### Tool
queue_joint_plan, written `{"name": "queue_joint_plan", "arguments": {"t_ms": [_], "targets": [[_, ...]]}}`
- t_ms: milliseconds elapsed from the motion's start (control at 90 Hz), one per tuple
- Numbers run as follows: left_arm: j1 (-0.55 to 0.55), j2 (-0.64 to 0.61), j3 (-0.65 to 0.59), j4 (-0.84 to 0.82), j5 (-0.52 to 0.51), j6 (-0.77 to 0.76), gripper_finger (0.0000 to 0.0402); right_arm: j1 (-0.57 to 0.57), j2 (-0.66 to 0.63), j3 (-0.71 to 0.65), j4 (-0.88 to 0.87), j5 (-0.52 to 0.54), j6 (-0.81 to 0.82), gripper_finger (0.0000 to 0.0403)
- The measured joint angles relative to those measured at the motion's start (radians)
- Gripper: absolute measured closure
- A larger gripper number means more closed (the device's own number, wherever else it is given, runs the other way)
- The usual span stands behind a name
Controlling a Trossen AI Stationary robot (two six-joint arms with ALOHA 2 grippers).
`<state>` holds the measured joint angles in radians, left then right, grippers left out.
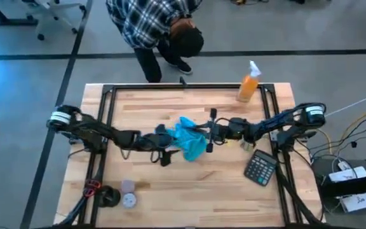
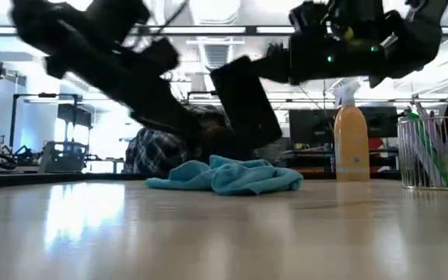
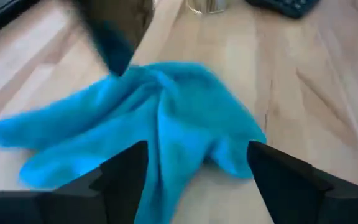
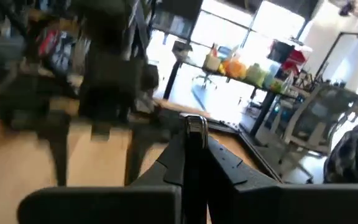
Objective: Apply microfiber cloth
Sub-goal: Wipe the front and back of the black cellphone using the blue microfiber cloth
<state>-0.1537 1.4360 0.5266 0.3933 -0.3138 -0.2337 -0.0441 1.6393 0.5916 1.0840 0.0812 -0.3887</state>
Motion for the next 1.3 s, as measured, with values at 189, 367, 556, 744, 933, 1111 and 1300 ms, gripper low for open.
{"name": "queue_joint_plan", "arguments": {"t_ms": [189, 367, 556, 744, 933, 1111, 1300], "targets": [[-0.031, -0.157, -0.192, 0.01, -0.063, -0.127, 0.0157, 0.0, 0.15, 0.112, -0.002, 0.036, -0.162, 0.0393], [-0.035, -0.173, -0.286, 0.085, -0.099, -0.183, 0.0155, 0.003, 0.191, 0.159, -0.106, 0.054, -0.311, 0.0393], [-0.041, -0.15, -0.367, 0.311, -0.12, -0.17, 0.0159, 0.014, 0.23, 0.183, -0.225, 0.047, -0.361, 0.0376], [-0.047, -0.121, -0.4, 0.414, -0.122, -0.174, 0.0172, 0.016, 0.284, 0.204, -0.299, 0.01, -0.374, 0.0347], [-0.055, -0.052, -0.355, 0.456, -0.117, -0.145, 0.0179, 0.038, 0.262, 0.227, -0.479, -0.019, -0.239, 0.0292], [-0.053, 0.06, -0.272, 0.491, -0.138, -0.138, 0.0174, 0.089, 0.183, 0.249, -0.675, -0.037, -0.092, 0.0233], [-0.021, 0.219, -0.151, 0.488, -0.244, -0.137, 0.0182, 0.112, 0.116, 0.392, -1.067, -0.037, 0.049, 0.0196]]}}
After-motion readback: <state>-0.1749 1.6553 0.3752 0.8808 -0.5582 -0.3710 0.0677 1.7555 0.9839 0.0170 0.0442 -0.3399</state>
